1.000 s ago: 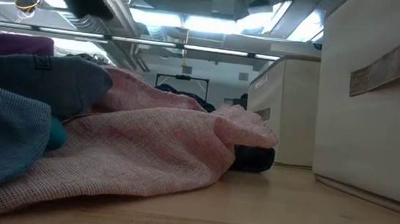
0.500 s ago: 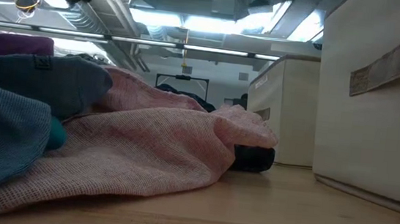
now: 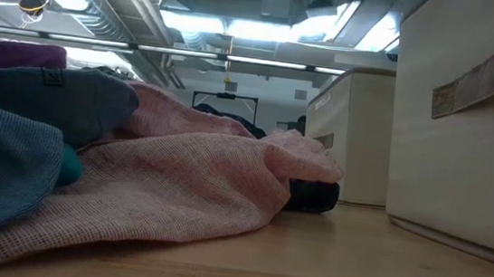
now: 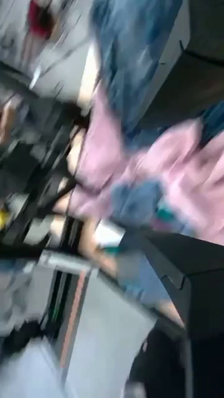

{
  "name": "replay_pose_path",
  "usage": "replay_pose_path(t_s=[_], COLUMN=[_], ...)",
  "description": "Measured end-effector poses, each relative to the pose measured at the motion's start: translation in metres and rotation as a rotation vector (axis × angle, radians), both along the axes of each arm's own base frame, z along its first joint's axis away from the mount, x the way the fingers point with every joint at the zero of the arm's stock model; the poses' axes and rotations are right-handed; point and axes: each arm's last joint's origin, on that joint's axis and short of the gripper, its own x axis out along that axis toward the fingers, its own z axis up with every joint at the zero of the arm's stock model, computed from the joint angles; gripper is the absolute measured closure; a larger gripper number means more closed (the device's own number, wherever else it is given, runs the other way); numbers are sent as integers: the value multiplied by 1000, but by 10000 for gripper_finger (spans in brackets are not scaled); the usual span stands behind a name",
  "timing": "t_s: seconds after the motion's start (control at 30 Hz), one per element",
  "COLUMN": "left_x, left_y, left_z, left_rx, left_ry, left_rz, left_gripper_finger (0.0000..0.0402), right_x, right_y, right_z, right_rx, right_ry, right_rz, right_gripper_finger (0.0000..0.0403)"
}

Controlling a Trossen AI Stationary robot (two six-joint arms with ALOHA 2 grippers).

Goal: Sort clothes
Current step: Put the top dark blue sock into the bottom laundry organizer

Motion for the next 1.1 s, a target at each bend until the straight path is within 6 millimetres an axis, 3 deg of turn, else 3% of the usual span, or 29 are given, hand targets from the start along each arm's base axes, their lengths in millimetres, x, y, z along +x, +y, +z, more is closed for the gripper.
replay_pose_path(t_s=[0.43, 0.6, 0.83, 1.1], left_x=[-15, -11, -4, -1], left_y=[-51, -63, -64, -62], left_z=[-38, -53, -67, -68], left_rx=[7, 40, 136, 161], left_ry=[93, 84, 69, 52], left_rz=[-17, -29, -9, -4], left_gripper_finger=[215, 215, 215, 215], right_x=[75, 97, 118, 132], right_y=[36, 45, 52, 43], right_z=[-38, -65, -103, -146], right_rx=[-4, -21, -36, 12], right_ry=[30, 88, 115, 170], right_rz=[106, 113, 100, -6], right_gripper_finger=[123, 123, 123, 123])
